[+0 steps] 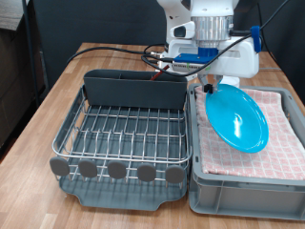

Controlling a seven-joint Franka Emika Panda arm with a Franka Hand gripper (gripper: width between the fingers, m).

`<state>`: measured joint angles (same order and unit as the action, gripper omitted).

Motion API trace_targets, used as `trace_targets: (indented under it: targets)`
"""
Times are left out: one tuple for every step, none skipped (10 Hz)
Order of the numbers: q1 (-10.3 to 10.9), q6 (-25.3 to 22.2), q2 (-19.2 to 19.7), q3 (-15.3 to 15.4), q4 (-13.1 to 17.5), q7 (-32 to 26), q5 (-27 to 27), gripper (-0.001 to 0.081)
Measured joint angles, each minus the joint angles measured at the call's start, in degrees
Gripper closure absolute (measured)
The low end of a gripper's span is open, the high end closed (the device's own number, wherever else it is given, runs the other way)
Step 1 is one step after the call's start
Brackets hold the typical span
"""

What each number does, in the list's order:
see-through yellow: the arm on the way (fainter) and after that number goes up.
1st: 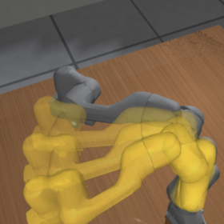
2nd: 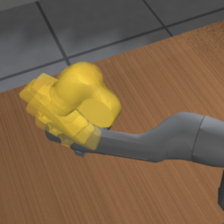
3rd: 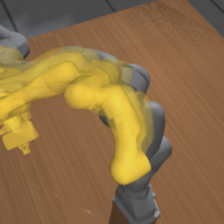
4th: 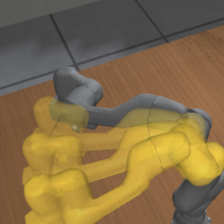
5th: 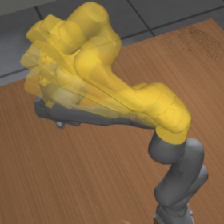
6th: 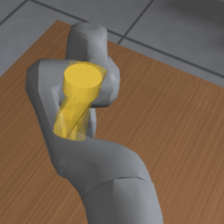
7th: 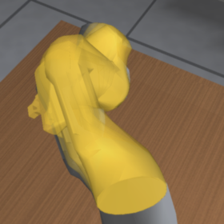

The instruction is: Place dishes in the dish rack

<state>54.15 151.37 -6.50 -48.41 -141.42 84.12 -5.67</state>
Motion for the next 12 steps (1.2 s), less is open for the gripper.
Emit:
trace_targets:
  targets:
    - [-0.8, -1.8, -1.3, 0.8, 0.1, 1.8, -2.9, 0.0787]
    - [-1.6, -3.8, -2.4, 1.7, 0.4, 3.5, -5.5, 0.0787]
    - [-2.2, -6.2, -3.3, 2.6, 0.8, 4.9, -7.7, 0.0787]
    - [-2.8, -9.4, -3.8, 3.7, 1.7, 6.4, -10.3, 0.0787]
    - [-3.1, -12.8, -4.2, 4.8, 2.8, 7.8, -12.7, 0.0787]
    - [-3.3, -16.2, -4.5, 5.9, 4.1, 9.3, -14.9, 0.0787]
    - [-3.4, -19.8, -4.8, 7.1, 5.5, 10.9, -16.9, 0.0787]
    - [-3.3, -20.5, -5.0, 7.7, 6.6, 11.4, -16.3, 0.0787]
    - [-3.3, -20.3, -5.5, 7.9, 7.2, 11.5, -15.2, 0.0787]
    - [-3.5, -21.1, -5.7, 8.3, 7.6, 12.3, -16.3, 0.0787]
    - [-3.7, -21.9, -5.7, 8.8, 7.8, 13.5, -17.2, 0.0787]
    - [-3.7, -21.9, -5.7, 8.8, 7.7, 13.3, -16.9, 0.0787]
